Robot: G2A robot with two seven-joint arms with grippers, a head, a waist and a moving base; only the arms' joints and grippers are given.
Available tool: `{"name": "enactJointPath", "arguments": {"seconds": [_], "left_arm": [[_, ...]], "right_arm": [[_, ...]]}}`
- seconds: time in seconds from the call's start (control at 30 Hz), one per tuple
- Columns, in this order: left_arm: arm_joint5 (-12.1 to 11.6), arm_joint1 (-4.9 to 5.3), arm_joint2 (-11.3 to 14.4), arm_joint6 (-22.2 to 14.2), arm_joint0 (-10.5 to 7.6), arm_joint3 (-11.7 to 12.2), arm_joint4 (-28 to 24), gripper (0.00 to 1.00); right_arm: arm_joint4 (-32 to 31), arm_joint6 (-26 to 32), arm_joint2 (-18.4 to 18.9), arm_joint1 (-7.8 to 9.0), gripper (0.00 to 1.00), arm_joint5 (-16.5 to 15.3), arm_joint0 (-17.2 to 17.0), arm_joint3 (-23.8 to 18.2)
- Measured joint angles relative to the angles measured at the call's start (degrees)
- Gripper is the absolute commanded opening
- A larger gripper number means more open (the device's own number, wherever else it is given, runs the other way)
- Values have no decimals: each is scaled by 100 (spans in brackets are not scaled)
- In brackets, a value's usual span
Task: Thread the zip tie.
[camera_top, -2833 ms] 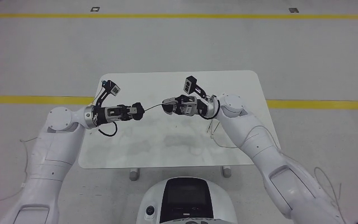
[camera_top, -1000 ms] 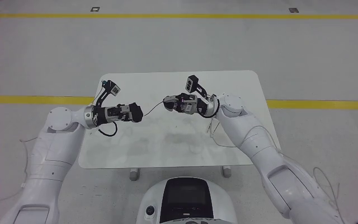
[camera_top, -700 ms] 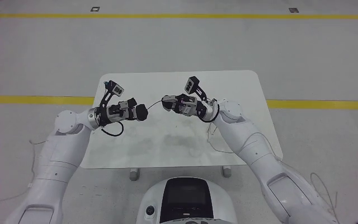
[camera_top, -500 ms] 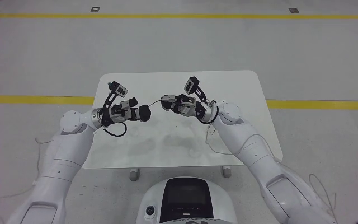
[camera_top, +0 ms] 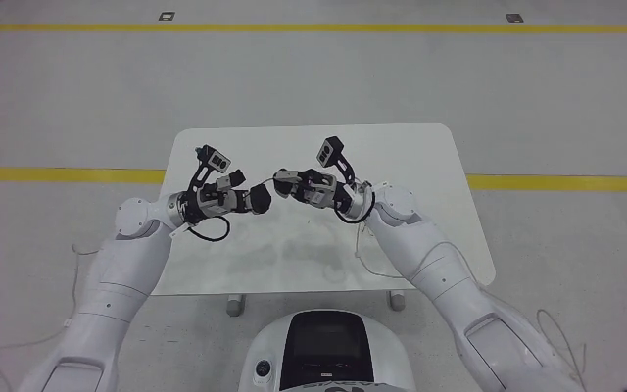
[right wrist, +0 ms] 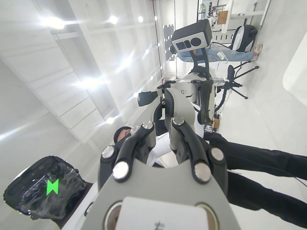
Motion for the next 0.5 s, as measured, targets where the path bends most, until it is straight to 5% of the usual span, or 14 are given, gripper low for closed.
{"name": "enactJointPath", "arguments": {"seconds": [0.5], "left_arm": [[44,15,-29,325,72,-204,188,100]], "right_arm": [[-204,-263,130,47,0,-73,-251,-490]]}}
